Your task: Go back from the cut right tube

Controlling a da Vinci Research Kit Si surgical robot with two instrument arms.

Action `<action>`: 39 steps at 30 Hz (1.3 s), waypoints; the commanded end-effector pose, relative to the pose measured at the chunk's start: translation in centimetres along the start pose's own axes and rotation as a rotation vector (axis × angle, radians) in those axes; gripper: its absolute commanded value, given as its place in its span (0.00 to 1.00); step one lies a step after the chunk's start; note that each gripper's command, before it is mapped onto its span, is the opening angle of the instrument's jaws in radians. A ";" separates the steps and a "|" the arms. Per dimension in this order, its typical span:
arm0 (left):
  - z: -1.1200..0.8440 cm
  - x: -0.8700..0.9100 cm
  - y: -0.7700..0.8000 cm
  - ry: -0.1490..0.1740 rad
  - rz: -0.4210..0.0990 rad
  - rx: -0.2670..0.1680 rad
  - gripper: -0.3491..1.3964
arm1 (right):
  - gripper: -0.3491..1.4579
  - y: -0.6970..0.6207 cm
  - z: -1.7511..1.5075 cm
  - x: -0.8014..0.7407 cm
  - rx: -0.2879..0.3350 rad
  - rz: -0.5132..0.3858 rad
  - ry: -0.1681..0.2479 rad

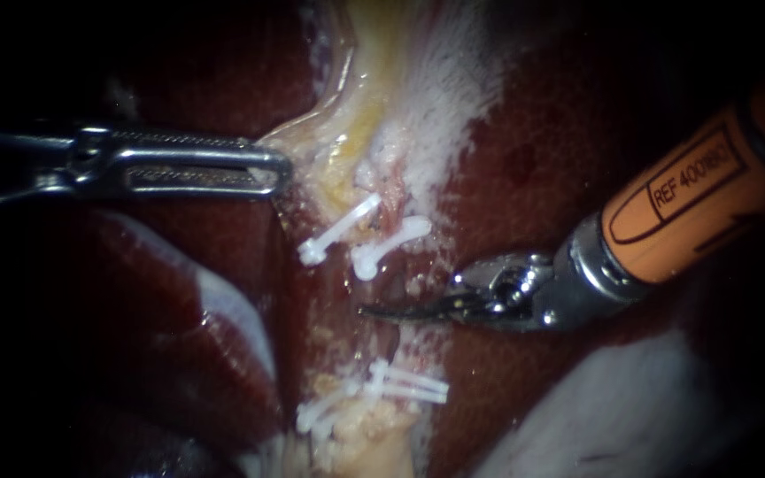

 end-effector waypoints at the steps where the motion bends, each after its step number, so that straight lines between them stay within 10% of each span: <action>1: 0.00 0.00 0.00 0.000 0.000 0.000 0.08 | 0.00 0.00 0.00 0.00 0.000 -0.001 0.000; 12: 0.00 0.01 0.00 0.000 0.000 0.000 0.08 | 0.01 0.01 0.00 0.00 -0.008 0.005 0.009; 23: 0.00 0.02 0.00 0.000 0.001 -0.001 0.08 | 0.47 0.01 0.02 0.01 -0.009 -0.018 0.010; 39: 0.00 0.04 0.00 0.000 0.002 -0.001 0.08 | 0.55 0.04 -0.07 -0.05 -0.007 -0.092 0.009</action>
